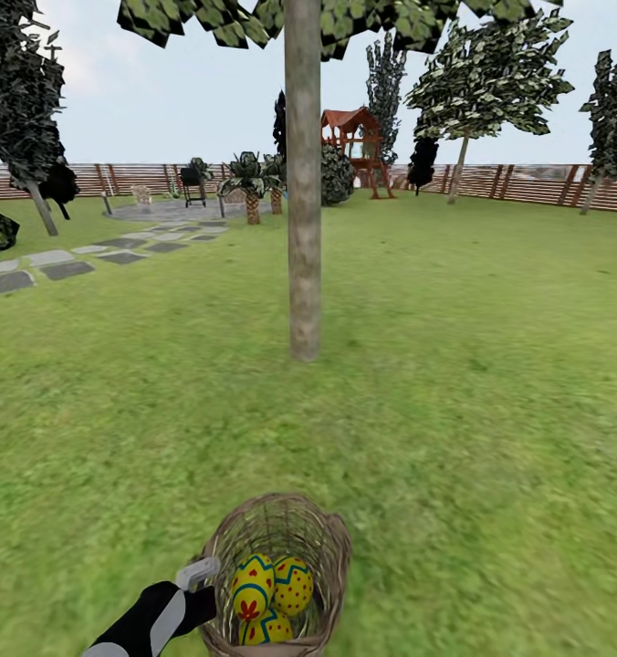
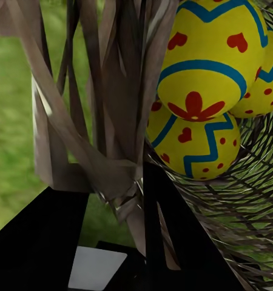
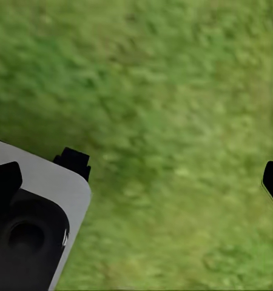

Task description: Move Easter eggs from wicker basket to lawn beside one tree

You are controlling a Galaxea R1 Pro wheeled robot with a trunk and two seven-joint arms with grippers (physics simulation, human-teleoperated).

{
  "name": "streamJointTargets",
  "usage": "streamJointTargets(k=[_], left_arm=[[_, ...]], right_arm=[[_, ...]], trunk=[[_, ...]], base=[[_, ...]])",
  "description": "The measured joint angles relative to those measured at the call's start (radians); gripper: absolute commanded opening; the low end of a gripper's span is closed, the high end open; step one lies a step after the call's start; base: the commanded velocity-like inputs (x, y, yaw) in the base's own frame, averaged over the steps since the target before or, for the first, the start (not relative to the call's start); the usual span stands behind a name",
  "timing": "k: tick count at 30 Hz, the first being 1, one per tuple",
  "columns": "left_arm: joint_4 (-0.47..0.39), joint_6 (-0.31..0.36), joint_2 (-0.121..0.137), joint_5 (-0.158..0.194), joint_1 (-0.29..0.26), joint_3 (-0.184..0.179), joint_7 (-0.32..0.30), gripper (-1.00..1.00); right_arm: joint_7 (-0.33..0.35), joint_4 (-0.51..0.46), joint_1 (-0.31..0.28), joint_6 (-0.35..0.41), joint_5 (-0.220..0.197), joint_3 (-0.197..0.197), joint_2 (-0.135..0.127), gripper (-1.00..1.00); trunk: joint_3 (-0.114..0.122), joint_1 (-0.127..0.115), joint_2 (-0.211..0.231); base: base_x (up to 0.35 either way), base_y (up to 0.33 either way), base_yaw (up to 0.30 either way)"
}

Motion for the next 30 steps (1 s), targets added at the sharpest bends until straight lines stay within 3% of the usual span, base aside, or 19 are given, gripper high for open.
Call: streamJointTargets(k=[30], left_arm=[[0.0, 0.0, -0.001, 0.0, 0.0, 0.0, 0.0, -1.0]], right_arm=[[0.0, -0.001, 0.0, -0.002, 0.005, 0.0, -0.002, 1.0]], trunk=[[0.0, 0.0, 0.0]], base=[[0.322, 0.0, 0.0]])
